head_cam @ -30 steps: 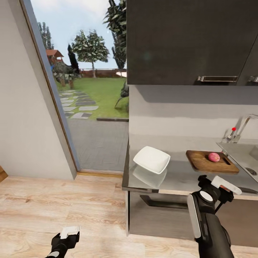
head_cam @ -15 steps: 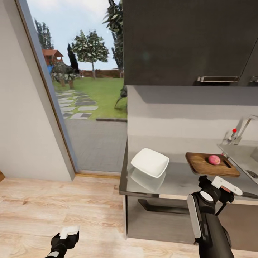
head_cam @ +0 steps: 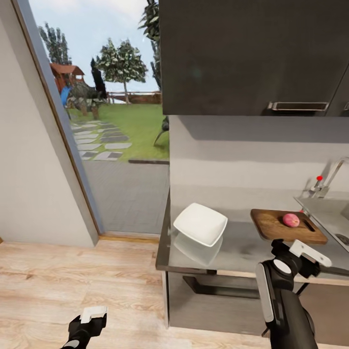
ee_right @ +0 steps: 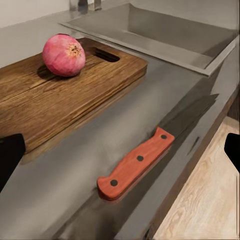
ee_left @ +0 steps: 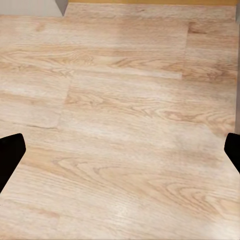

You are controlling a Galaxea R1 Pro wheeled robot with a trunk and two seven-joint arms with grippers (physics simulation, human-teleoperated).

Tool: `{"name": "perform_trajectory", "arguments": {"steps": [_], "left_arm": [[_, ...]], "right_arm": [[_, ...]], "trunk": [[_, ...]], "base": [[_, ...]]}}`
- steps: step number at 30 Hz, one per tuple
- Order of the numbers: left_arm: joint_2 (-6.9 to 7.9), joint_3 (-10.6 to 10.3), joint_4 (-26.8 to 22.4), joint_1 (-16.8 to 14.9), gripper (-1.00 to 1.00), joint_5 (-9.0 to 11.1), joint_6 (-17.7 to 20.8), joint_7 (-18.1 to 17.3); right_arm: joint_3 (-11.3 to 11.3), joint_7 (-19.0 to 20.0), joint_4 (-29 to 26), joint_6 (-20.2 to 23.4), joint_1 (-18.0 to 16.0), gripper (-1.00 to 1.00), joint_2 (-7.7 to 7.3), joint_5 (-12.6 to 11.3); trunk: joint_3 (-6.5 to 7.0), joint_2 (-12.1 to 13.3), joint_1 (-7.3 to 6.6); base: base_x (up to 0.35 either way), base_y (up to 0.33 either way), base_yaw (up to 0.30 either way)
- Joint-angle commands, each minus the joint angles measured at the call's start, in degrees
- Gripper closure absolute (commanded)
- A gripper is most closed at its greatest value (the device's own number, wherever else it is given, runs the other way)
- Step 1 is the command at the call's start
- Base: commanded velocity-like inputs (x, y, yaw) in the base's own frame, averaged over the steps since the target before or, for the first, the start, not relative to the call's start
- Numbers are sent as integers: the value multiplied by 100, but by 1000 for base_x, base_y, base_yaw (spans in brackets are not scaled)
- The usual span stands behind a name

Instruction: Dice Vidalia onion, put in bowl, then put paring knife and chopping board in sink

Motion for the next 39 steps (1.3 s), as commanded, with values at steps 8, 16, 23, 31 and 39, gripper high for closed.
{"name": "perform_trajectory", "arguments": {"steps": [8,16,23,31,39], "left_arm": [[16,-47,18,-8,-100,30,-28,9],[18,-49,18,-9,-100,30,-28,9],[18,-49,18,-9,-100,30,-28,9],[18,-49,18,-8,-100,30,-28,15],[18,-49,18,-8,-100,30,-28,10]], "right_arm": [[-307,-7,-7,34,-6,-100,3,-18],[-346,-6,-7,34,-5,-100,2,-19],[-349,-6,-7,34,-5,-100,-3,-19],[-343,-6,-7,34,-6,-100,0,-19],[-352,-6,-7,34,-3,-100,-13,-19]], "trunk": [[-80,-8,2],[-154,-8,2],[-218,-8,2],[-292,-8,2],[-354,-8,2]], "base": [[48,-2,0],[131,-50,0],[172,-155,0],[138,-139,0],[12,-13,0]]}}
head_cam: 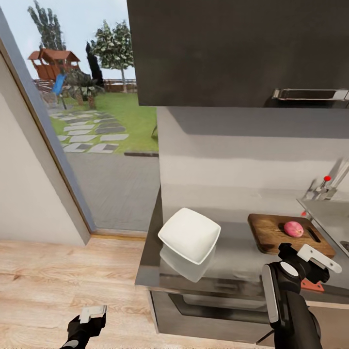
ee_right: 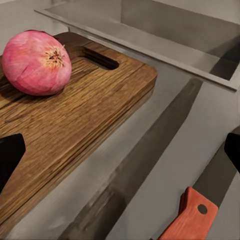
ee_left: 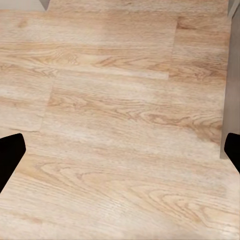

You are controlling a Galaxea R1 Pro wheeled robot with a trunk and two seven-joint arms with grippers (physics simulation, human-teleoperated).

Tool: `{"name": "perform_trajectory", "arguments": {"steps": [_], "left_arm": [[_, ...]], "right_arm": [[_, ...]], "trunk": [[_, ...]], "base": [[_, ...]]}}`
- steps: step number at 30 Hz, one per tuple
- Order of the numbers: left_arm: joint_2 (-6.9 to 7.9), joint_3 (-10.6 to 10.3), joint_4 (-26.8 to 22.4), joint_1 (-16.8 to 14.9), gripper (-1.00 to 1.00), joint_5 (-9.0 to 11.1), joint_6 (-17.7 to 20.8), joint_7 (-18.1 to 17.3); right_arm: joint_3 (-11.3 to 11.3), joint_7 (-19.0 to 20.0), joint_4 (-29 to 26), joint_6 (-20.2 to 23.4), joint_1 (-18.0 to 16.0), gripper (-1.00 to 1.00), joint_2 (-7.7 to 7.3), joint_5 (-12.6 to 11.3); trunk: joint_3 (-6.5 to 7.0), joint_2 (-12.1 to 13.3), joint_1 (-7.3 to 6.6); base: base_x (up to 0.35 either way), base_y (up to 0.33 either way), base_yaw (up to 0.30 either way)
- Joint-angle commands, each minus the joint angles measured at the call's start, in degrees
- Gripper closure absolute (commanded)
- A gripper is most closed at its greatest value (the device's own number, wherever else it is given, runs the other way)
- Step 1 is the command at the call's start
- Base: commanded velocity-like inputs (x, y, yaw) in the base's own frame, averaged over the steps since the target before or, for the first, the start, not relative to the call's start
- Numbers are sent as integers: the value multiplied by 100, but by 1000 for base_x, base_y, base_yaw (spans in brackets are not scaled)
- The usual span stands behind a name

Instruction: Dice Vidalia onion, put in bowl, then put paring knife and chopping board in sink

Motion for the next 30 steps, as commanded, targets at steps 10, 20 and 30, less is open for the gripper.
{"name": "perform_trajectory", "arguments": {"steps": [10,20,30], "left_arm": [[-4,-48,18,-10,-100,30,-28,7],[-4,-48,18,-9,-100,30,-28,7],[-4,-48,18,-8,-100,30,-28,11]], "right_arm": [[-2,-15,-8,37,-5,-100,14,-8],[1,-16,-8,39,-7,-100,15,-2],[-2,-22,-8,42,-5,-100,15,-3]], "trunk": [[-13,-7,1],[-13,-7,1],[-13,-7,1]], "base": [[0,0,0],[-71,0,0],[-9,0,0]]}}
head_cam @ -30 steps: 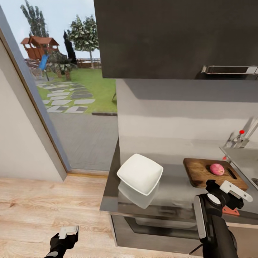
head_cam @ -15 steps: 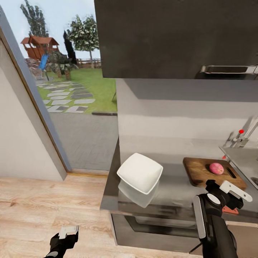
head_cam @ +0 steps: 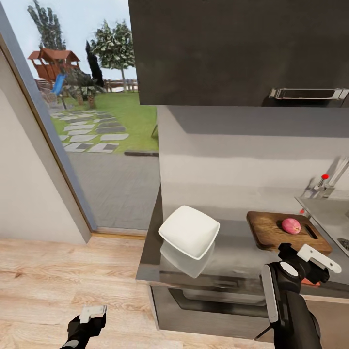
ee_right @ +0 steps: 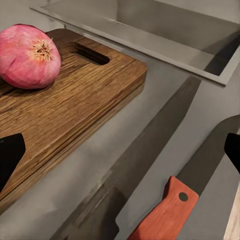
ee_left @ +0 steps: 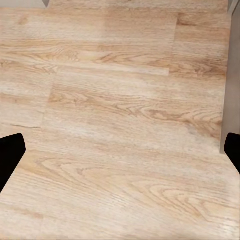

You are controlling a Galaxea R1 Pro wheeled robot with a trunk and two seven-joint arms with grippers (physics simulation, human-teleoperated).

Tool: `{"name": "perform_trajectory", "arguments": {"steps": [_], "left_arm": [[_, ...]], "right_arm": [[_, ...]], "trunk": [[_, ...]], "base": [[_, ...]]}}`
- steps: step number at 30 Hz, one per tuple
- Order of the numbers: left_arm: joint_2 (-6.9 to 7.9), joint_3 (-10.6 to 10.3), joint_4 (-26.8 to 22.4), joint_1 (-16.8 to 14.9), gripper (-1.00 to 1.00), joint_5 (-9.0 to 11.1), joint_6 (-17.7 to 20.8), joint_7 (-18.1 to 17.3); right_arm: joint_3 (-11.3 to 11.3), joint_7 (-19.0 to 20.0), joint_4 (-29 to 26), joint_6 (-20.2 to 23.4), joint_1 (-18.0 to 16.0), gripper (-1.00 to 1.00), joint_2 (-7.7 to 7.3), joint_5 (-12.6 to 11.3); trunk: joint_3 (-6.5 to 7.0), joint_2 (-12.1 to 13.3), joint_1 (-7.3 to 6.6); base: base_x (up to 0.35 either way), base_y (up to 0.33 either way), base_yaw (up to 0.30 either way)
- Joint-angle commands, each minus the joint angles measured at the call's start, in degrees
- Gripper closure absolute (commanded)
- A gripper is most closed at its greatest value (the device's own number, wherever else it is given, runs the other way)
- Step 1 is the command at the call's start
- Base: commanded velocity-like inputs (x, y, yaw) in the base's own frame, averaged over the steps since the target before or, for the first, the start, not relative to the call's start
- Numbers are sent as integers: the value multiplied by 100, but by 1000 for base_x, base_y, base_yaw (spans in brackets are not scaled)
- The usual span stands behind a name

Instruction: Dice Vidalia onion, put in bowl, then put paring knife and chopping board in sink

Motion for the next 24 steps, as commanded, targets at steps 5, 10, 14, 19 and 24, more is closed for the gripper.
{"name": "perform_trajectory", "arguments": {"steps": [5,10,14,19,24], "left_arm": [[-4,-48,18,-9,-100,30,-28,10],[-4,-48,18,-10,-100,30,-28,6],[-4,-48,18,-8,-100,30,-28,9],[-4,-48,18,-9,-100,30,-28,11],[-4,-48,18,-8,-100,30,-28,9]], "right_arm": [[-3,-14,-8,35,-7,-100,3,-10],[-3,-13,-8,32,-4,-100,3,-10],[-3,-13,-8,32,-6,-100,3,-10],[-3,-15,-8,33,-7,-100,3,-10],[-3,-14,-8,34,-6,-100,3,-11]], "trunk": [[-8,-7,1],[-8,-7,1],[-8,-7,1],[-8,-7,1],[-8,-7,1]], "base": [[0,0,0],[-131,0,0],[-287,0,0],[-234,0,0],[-60,0,0]]}}
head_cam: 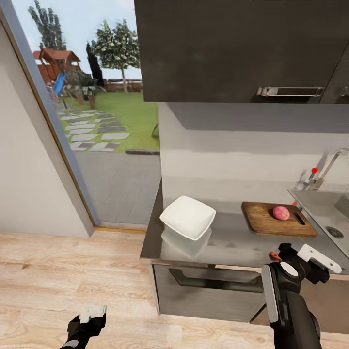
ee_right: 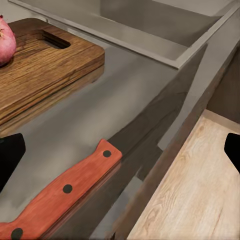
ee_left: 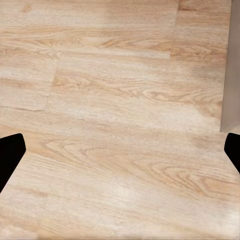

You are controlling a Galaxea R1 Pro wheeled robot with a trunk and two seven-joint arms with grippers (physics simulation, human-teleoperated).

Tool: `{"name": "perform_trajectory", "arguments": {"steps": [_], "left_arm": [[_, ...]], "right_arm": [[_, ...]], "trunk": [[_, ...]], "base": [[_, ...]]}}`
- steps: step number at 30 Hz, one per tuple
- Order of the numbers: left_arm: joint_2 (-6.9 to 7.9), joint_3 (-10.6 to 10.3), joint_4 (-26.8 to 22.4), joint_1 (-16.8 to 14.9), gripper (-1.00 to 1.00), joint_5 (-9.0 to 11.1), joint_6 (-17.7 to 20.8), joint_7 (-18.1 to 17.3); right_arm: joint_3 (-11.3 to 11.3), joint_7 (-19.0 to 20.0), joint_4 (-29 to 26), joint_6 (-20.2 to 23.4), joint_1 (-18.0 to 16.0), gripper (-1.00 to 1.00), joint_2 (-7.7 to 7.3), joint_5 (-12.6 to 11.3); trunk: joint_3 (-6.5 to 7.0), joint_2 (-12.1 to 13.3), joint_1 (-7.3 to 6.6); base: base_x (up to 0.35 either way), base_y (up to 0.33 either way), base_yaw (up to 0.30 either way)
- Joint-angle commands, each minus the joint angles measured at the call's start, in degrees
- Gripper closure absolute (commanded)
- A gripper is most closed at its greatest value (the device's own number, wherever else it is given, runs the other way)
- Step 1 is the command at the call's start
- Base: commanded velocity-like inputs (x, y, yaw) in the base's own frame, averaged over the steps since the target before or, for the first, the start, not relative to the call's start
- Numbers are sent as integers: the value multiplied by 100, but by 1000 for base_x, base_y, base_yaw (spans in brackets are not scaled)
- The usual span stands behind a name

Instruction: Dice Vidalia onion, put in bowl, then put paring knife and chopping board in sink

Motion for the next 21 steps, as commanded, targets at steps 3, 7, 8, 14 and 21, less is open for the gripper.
{"name": "perform_trajectory", "arguments": {"steps": [3,7,8,14,21], "left_arm": [[-4,-48,19,-10,-100,31,-29,8],[-4,-48,19,-7,-100,31,-29,9],[-4,-48,19,-7,-100,31,-29,10],[-4,-48,19,-9,-100,31,-29,11],[-4,-47,19,-9,-100,31,-29,9]], "right_arm": [[-3,-15,-7,36,-4,-100,2,-10],[5,-11,-7,36,-6,-100,7,-9],[7,-10,-7,36,-6,-100,8,-9],[17,-7,-7,30,-6,-100,10,-16],[23,0,-7,29,-5,-100,15,-18]], "trunk": [[-8,-7,1],[-8,-7,1],[-8,-7,1],[-8,-7,1],[-8,-7,1]], "base": [[-15,0,0],[-6,0,0],[-2,0,0],[-1,0,0],[0,0,0]]}}
